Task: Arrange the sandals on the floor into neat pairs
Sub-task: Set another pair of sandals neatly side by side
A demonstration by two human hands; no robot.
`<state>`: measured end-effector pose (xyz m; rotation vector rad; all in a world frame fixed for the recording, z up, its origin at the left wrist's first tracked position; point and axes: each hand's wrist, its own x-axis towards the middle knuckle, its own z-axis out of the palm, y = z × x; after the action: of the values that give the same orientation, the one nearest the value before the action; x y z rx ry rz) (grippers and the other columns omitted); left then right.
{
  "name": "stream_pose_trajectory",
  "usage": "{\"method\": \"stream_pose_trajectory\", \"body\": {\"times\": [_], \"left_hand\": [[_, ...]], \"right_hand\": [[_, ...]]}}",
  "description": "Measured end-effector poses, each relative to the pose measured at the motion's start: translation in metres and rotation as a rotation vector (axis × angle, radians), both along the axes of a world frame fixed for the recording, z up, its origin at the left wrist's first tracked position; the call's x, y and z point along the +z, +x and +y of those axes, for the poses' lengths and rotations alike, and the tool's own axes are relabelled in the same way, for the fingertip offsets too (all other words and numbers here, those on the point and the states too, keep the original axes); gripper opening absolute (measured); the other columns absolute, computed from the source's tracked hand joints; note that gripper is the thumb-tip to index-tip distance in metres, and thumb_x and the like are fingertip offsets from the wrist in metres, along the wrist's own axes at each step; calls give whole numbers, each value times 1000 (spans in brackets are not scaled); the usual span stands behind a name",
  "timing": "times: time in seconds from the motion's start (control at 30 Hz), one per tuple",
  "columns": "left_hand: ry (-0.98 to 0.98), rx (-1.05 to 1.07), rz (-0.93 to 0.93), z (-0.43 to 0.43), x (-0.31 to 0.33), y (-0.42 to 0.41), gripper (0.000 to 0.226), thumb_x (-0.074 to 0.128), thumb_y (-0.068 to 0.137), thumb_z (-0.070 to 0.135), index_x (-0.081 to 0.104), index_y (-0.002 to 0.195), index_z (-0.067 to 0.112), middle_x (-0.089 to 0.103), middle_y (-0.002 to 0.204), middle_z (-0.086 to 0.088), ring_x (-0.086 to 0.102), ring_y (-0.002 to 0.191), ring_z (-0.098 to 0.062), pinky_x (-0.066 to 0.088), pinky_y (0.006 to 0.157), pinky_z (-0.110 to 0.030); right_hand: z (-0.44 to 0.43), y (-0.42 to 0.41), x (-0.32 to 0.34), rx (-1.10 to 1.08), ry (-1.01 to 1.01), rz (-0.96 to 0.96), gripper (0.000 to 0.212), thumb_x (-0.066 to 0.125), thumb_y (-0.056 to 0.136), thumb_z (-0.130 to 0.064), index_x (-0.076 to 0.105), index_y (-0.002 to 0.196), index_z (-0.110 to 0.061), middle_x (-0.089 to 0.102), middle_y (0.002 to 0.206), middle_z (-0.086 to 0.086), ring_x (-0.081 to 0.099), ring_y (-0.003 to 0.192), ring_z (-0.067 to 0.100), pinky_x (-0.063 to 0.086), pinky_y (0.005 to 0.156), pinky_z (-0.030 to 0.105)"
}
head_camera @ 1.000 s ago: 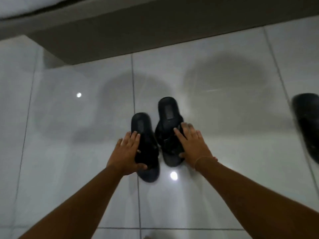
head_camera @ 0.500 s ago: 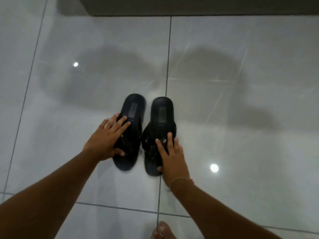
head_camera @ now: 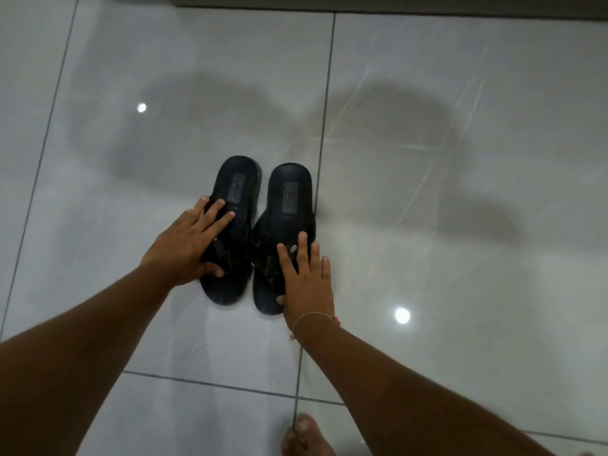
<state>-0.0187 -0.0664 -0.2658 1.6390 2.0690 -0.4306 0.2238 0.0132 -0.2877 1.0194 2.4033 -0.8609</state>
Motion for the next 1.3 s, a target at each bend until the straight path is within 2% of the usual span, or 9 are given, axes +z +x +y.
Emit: {"method": "stream_pose_trajectory", "body": {"times": [0.17, 0.33, 0.47, 0.63, 0.8, 0.9, 1.0, 1.13, 1.3], "left_hand": [[-16, -13, 89, 2, 23, 16, 122, 70, 63, 62, -1, 155, 26, -6, 164, -11, -11, 150, -36, 7, 121, -56], [106, 55, 32, 42, 60, 104, 107, 58, 63, 49, 15, 154, 13, 11, 163, -18, 4, 151, -37, 13, 121, -57], [162, -82, -149, 123, 64, 239, 101, 54, 68, 53, 19, 153, 10, 17, 162, -18, 8, 150, -37, 16, 121, -52], [277, -204, -384, 266, 53, 451, 102, 53, 76, 60, 8, 155, 13, 3, 165, -14, -7, 151, -32, 3, 123, -48], [298, -147, -475, 389, 28, 615, 108, 59, 77, 64, -1, 155, 20, -5, 165, -8, -12, 151, -26, 0, 124, -48], [215, -174, -406, 423, 6, 658, 111, 63, 74, 68, 3, 155, 20, -3, 166, -6, -9, 151, -28, 3, 123, -51], [180, -293, -296, 423, -13, 661, 109, 67, 72, 66, 12, 154, 21, 5, 165, -2, -3, 151, -28, 11, 122, -53], [198, -356, -287, 415, -15, 651, 107, 67, 72, 67, 13, 154, 24, 7, 165, -1, -1, 152, -28, 12, 123, -52], [170, -419, -257, 414, -14, 648, 106, 65, 73, 68, 11, 154, 25, 4, 166, -1, -3, 152, -27, 8, 123, -51]], "right_hand": [[3, 19, 15, 52, 57, 34, 114, 71, 83, -33, -25, 145, -38, -38, 153, 6, -26, 143, 40, -13, 109, 69], [31, 131, 46, -21, 140, 49, 101, 61, 91, -29, -21, 148, -31, -25, 159, 6, -18, 146, 36, -4, 114, 65], [118, 290, 64, -206, 210, -137, 96, 56, 92, -29, -24, 146, -25, -31, 155, 1, -18, 147, 29, -7, 117, 52], [272, 493, 91, -332, 422, -301, 88, 68, 85, -23, 12, 153, -19, 0, 162, 10, 4, 149, 36, 15, 115, 61], [381, 621, 79, -309, 358, -569, 105, 70, 82, -17, -7, 151, -36, -16, 162, 5, -15, 148, 31, 11, 115, 65], [399, 647, 61, -365, 198, -537, 108, 71, 81, -11, -6, 147, -48, -18, 162, 2, 2, 148, 36, 29, 111, 62], [390, 648, 45, -482, 26, -358, 97, 67, 84, -11, 6, 146, -52, -8, 162, 1, 50, 121, 43, 58, 78, 48], [372, 644, 31, -546, 64, -284, 91, 67, 85, -15, 10, 147, -50, -2, 163, 7, 53, 120, 42, 52, 94, 50], [375, 639, 33, -503, 73, -278, 90, 70, 84, -16, 14, 146, -48, 2, 161, 9, 59, 108, 42, 57, 83, 54]]}}
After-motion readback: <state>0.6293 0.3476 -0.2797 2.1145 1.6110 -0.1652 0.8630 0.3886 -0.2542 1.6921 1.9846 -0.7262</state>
